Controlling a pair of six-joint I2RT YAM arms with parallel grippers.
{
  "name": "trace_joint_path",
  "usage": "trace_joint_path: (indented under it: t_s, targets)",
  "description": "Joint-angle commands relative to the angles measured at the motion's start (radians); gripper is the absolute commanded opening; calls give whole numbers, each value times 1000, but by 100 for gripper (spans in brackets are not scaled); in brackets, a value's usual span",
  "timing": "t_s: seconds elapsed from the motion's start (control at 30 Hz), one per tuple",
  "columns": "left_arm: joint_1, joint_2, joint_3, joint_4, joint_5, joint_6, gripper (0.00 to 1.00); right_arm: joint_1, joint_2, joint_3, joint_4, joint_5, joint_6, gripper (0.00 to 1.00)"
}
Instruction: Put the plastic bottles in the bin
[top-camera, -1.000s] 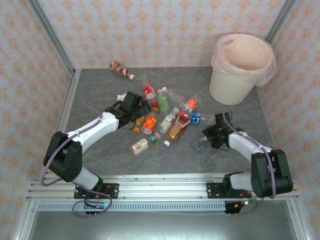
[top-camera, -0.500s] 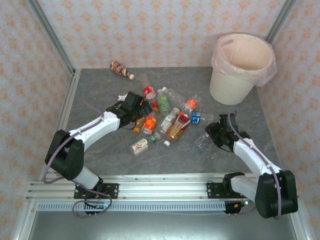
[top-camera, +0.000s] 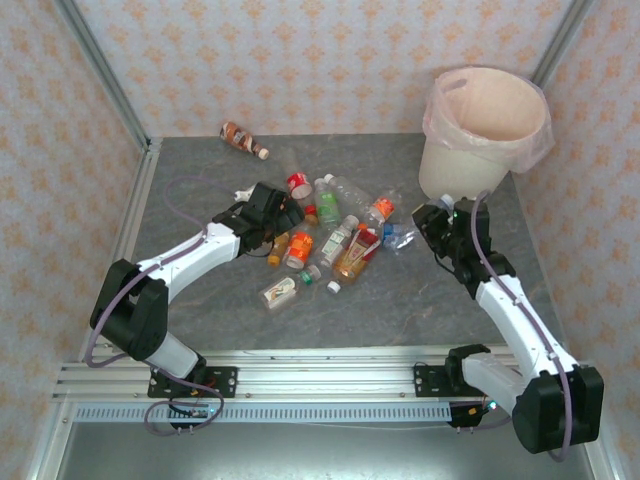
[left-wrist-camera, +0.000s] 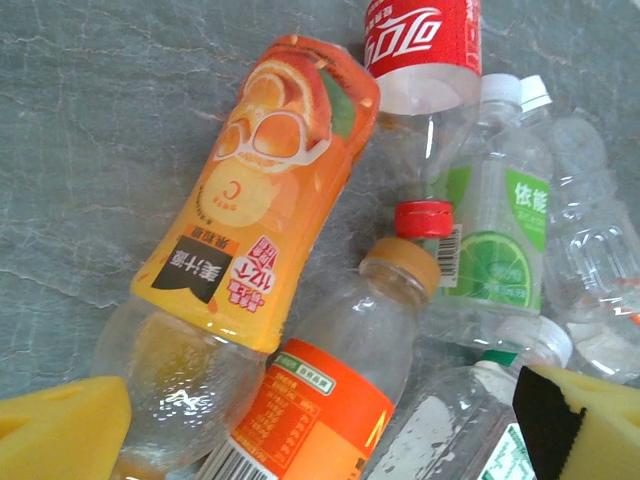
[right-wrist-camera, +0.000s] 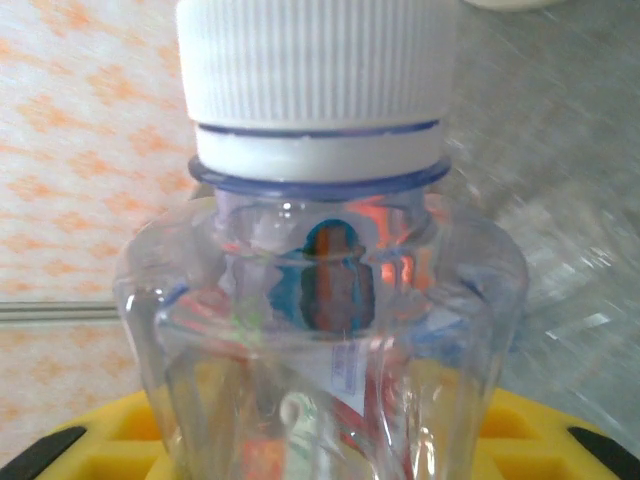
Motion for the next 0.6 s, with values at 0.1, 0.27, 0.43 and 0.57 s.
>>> trace_joint_path:
  t_s: [0.1, 0.27, 0.43, 0.57]
  targets:
    - [0, -23, -14, 31, -3, -46, 100, 6, 76, 168, 154, 26, -61, 36]
    - [-3, -51, -31, 25, -15, -56, 100, 4, 186, 356, 116, 78, -83, 36]
    - [-6, -91, -66, 27, -36, -77, 100, -32, 307, 532, 110, 40, -95, 36]
    - [-10, -130, -97, 18, -56, -87, 100, -97, 411, 685, 76, -5, -121, 36]
